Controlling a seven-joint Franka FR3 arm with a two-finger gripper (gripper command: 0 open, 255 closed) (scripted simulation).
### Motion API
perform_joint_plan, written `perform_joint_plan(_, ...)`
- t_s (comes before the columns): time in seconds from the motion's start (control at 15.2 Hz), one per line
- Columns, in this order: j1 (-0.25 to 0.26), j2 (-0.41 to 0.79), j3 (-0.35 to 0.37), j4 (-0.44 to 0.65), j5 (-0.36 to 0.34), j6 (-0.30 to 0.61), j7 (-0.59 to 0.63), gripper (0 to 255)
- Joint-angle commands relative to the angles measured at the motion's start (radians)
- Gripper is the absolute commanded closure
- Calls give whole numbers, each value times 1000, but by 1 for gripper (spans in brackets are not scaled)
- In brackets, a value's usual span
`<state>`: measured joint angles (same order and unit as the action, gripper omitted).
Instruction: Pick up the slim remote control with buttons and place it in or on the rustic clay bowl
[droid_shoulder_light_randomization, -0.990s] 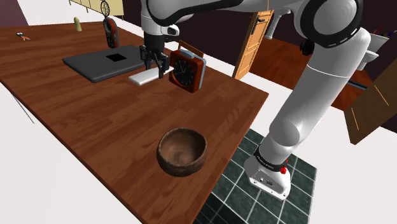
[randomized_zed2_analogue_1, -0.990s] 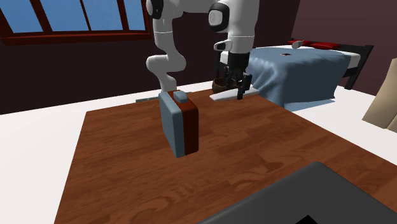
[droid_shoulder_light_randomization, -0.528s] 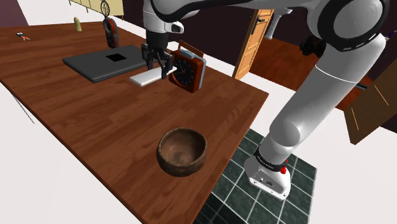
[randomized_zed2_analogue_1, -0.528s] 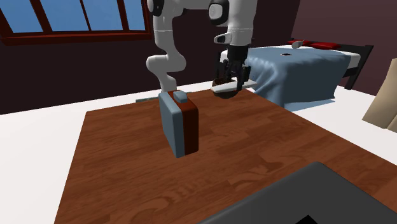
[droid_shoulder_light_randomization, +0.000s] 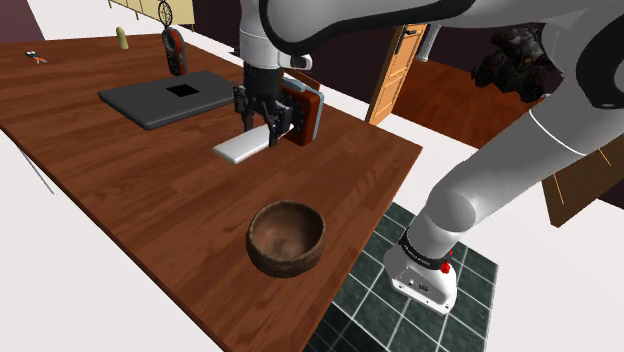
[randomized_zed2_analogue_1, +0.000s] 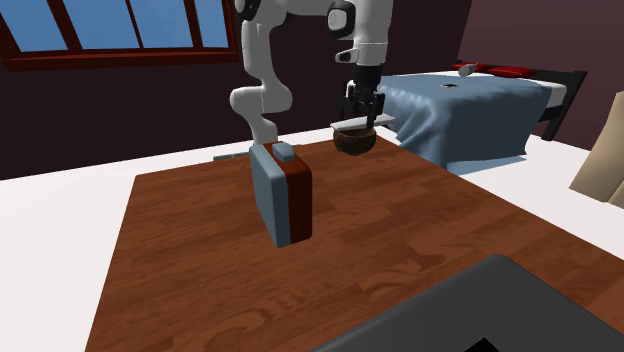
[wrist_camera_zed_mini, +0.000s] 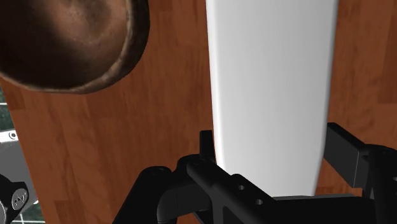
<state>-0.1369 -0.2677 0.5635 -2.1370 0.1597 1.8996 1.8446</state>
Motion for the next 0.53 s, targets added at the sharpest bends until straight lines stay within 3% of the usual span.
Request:
perform_joint_plan(0.0,23,-60,7,-47,35,-5,13,255)
perform_joint_plan(0.46,126,-254,40,-175,150,-47,81,255)
